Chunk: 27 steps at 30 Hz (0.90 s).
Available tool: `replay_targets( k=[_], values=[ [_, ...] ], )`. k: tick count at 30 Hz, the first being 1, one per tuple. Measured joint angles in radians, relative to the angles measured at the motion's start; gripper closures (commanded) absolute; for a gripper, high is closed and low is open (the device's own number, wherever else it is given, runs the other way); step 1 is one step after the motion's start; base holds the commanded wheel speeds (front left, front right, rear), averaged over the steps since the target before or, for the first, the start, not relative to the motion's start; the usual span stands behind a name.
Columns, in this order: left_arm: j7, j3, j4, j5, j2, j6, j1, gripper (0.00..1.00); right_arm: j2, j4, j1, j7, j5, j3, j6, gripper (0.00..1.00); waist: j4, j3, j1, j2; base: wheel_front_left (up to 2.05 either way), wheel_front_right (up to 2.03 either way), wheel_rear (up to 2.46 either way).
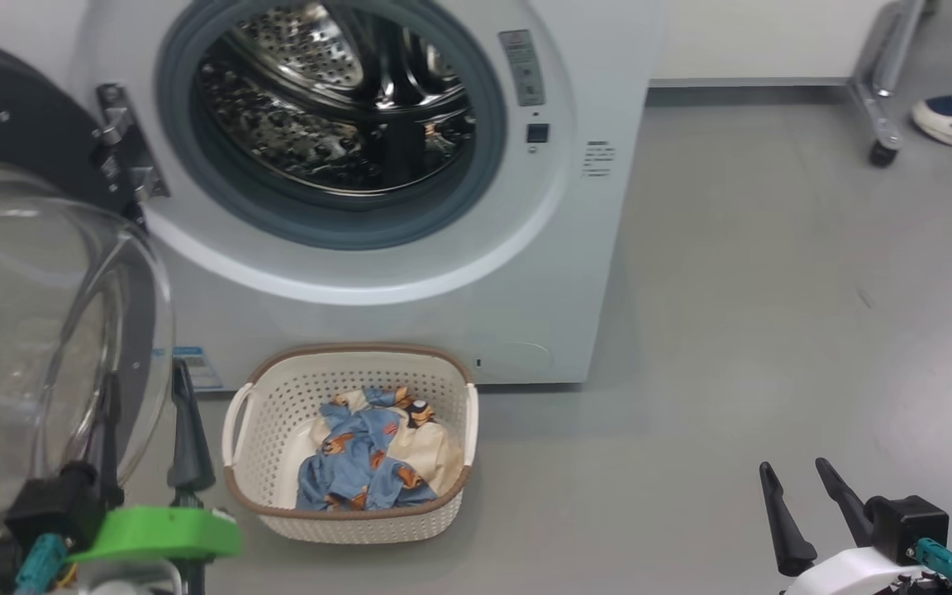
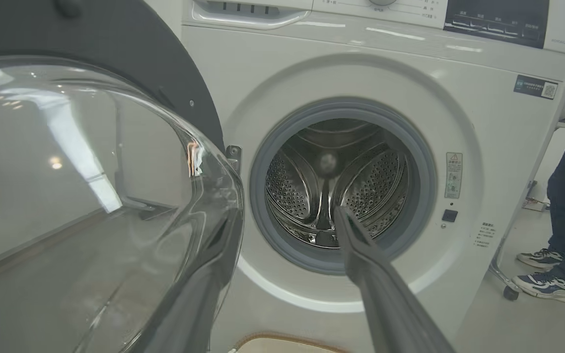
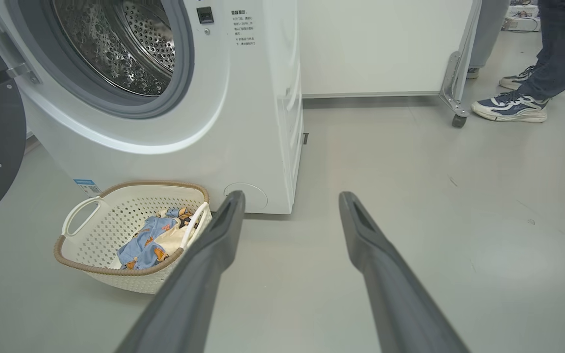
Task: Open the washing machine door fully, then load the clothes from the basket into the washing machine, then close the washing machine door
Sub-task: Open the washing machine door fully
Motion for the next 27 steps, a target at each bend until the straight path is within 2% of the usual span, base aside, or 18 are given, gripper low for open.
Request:
replay_targets(
  k=[7,14,20,27],
  values=[
    [0.000,0.006,0.014,0.004,0.003,0.016,0.089,0.00,-0.005,-0.011,-0.001,0.000,0.000,0.019,0.000,0.00,-0.096,-0.011,0.0000,0.0000,0.00,0.00,0.00],
    [0.000,-0.048,0.031,0.001,0.004,0.018,0.121,0.00,-0.019,-0.025,0.000,0.000,0.001,-0.009,0.000,0.00,-0.168,-0.020,0.0000,0.0000,0.00,0.00,0.00],
    [0.001,-0.053,0.060,0.000,0.005,0.032,0.172,0.00,-0.019,-0.034,0.000,0.000,0.002,-0.009,0.000,0.00,-0.178,-0.021,0.0000,0.0000,0.00,0.00,0.00],
    [0.001,-0.039,0.084,0.000,0.005,0.045,0.188,0.00,-0.027,-0.046,0.000,0.000,0.003,-0.020,0.000,0.00,-0.155,-0.014,0.0000,0.0000,0.00,0.00,0.00]
  ],
)
